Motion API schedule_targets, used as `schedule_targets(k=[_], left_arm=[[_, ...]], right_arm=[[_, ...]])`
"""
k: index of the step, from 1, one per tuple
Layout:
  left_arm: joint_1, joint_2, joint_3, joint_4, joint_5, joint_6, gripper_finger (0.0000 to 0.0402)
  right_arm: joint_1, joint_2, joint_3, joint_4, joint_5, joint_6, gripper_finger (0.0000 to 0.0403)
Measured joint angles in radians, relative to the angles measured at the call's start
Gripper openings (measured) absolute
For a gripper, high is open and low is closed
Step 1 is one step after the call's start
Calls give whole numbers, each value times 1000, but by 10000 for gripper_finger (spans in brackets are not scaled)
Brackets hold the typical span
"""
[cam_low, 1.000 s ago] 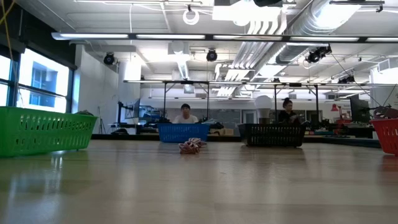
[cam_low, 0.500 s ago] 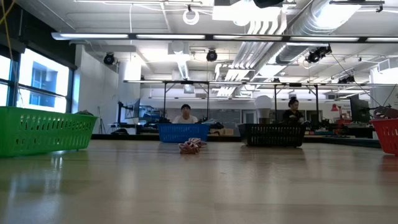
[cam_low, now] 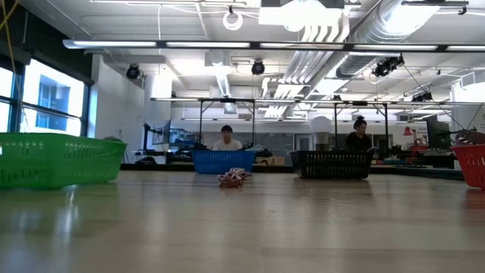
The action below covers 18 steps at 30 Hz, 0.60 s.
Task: Pick & Place USB Port
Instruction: Put the violet charger cable into the black bin
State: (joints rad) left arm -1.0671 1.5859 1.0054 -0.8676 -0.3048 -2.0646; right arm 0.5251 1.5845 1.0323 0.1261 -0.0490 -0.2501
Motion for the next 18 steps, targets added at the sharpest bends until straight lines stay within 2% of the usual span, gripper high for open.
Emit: schedule_targets(k=[9,13,16,18], left_arm=[[1,-37,274,-180,-355,246,8],[0,-38,370,-160,-569,520,8],[1,-39,400,-76,-708,767,8],[1,-39,403,-3,-765,964,8]], right_arm=[[-1,0,0,3,22,-12,108],[0,0,0,25,36,-11,108],[0,0,0,77,111,-10,108],[0,0,0,125,175,-14,108]])
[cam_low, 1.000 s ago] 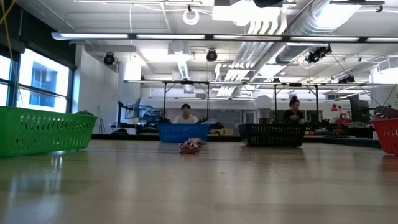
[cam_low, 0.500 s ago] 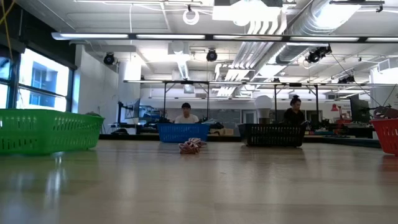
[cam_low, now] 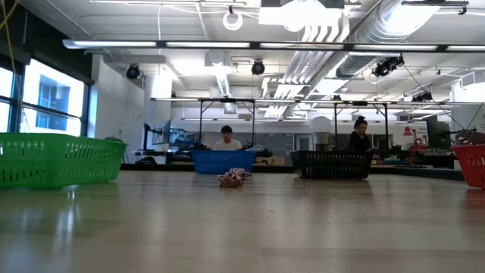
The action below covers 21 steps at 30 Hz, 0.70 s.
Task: Pick & Place USB Port
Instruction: Put the violet charger cable into the black bin
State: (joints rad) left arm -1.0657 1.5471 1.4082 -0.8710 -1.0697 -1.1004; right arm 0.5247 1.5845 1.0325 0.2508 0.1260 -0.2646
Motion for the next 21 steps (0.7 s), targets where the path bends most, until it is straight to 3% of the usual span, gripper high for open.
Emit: schedule_targets(k=[4,9,14,21], left_arm=[[6,3,-10,147,-60,326,8],[74,3,-35,260,-2,531,8],[177,4,-64,394,193,693,8],[275,4,-127,687,454,990,8]], right_arm=[[-1,0,0,117,71,-33,108],[-5,0,0,206,-19,-71,108],[-8,0,0,217,-19,-27,115],[-7,0,0,226,31,2,162]])
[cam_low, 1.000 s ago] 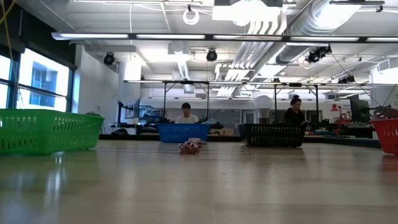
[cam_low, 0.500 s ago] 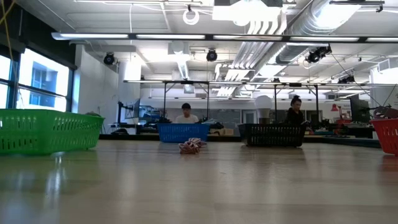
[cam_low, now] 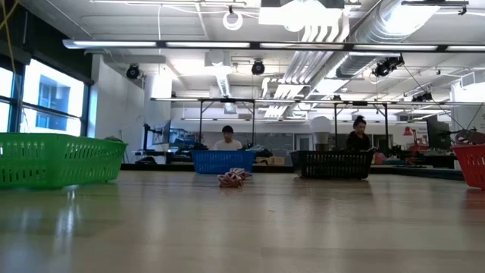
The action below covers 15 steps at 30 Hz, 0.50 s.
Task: Pick & Place USB Port
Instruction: Put the violet charger cable into the black bin
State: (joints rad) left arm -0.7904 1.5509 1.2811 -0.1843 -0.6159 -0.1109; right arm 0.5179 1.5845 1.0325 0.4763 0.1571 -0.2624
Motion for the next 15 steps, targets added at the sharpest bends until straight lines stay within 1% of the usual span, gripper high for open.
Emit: schedule_targets(k=[4,9,15], left_arm=[[35,0,-3,43,67,76,8],[88,0,-3,76,172,108,8],[151,15,-3,81,252,116,8]], right_arm=[[0,0,0,6,25,17,183],[0,0,0,8,26,18,190],[0,0,0,8,-23,19,191]])
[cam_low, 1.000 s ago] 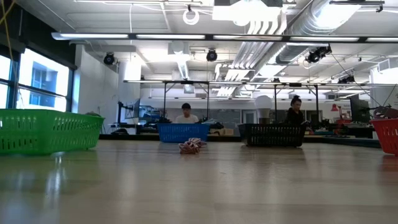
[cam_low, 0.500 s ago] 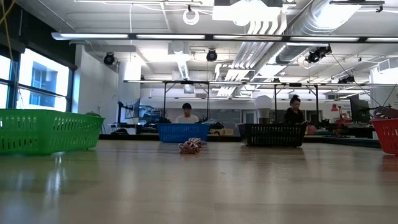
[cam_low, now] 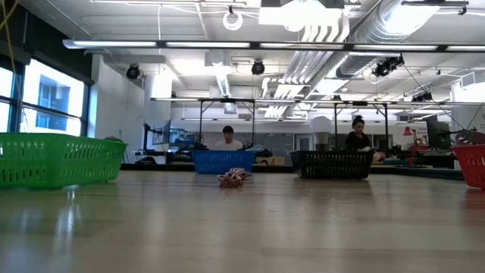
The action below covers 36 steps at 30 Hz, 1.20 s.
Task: Pick & Place USB Port
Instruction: Put the violet charger cable into the black bin
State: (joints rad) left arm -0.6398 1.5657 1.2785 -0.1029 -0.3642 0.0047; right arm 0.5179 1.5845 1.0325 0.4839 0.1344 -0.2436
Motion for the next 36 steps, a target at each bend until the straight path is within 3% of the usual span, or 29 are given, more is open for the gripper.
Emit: schedule_targets(k=[8,17,21,25,27,33,36], left_arm=[[79,32,0,39,123,34,8],[138,33,0,43,194,51,8],[146,33,0,44,196,71,8],[145,33,0,38,197,70,9],[145,34,0,28,200,70,19],[142,34,0,-13,231,5,89],[142,34,0,-57,201,-39,123]], right_arm=[[0,0,0,-1,-19,19,189],[0,0,0,-16,-40,19,174],[0,0,0,-38,-40,19,141],[-1,0,0,-49,-39,-5,64],[-1,0,0,-58,-36,-18,24],[2,0,0,-107,-7,-4,19],[11,-12,0,-154,58,-12,19]])
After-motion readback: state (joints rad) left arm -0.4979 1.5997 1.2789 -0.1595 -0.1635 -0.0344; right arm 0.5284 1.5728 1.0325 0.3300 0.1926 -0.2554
